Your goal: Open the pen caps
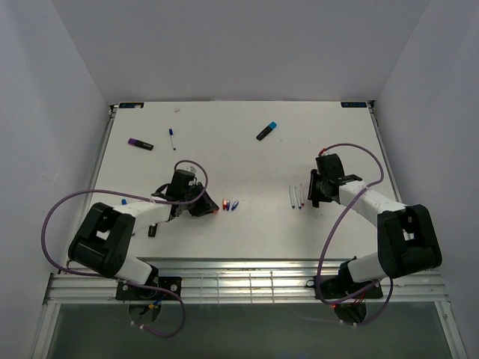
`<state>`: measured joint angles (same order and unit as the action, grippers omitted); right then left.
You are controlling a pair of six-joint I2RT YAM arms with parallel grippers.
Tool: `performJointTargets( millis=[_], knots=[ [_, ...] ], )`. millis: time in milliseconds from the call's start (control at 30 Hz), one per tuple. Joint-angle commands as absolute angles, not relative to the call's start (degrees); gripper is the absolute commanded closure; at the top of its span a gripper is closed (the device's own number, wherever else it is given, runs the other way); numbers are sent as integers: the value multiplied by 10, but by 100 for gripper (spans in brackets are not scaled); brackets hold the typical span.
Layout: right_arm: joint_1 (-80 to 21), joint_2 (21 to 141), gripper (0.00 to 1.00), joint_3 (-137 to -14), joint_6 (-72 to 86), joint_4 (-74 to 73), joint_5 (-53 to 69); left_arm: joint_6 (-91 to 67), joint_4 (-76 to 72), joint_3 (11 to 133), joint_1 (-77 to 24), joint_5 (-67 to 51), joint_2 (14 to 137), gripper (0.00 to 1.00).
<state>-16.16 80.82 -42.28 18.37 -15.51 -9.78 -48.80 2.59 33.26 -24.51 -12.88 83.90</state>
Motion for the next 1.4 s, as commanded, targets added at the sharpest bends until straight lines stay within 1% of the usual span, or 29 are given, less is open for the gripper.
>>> performJointTargets(
  millis=[0,300,400,433,567,667,733,833,900,1033,1167,1367],
  knots=[
    [-157,818,92,-451,168,-135,-91,-481,-28,327,-243,-144,849,83],
    [-150,850,92,-439,160,-122,-97,-479,-34,340,-243,-143,892,74],
    [-149,864,92,-439,157,-118,-98,-481,-34,343,-243,-139,900,68],
    [-149,867,91,-437,156,-115,-95,-483,-34,340,-243,-136,899,64],
    [-149,876,83,-432,155,-97,-81,-491,-50,323,-243,-133,889,54],
    [-149,887,79,-437,152,-96,-84,-494,-48,319,-243,-134,885,50],
    [-149,894,77,-441,149,-98,-90,-493,-52,316,-243,-141,883,49],
    [-149,898,68,-443,147,-97,-91,-494,-64,305,-243,-149,877,45],
    [-149,898,66,-444,147,-98,-90,-495,-73,294,-243,-153,864,40],
    [-149,894,60,-445,147,-101,-91,-491,-70,288,-243,-153,841,36],
    [-149,890,53,-452,147,-111,-93,-480,-60,288,-243,-156,817,35],
    [-149,881,48,-464,147,-121,-100,-464,-43,291,-243,-153,778,33]
  ],
)
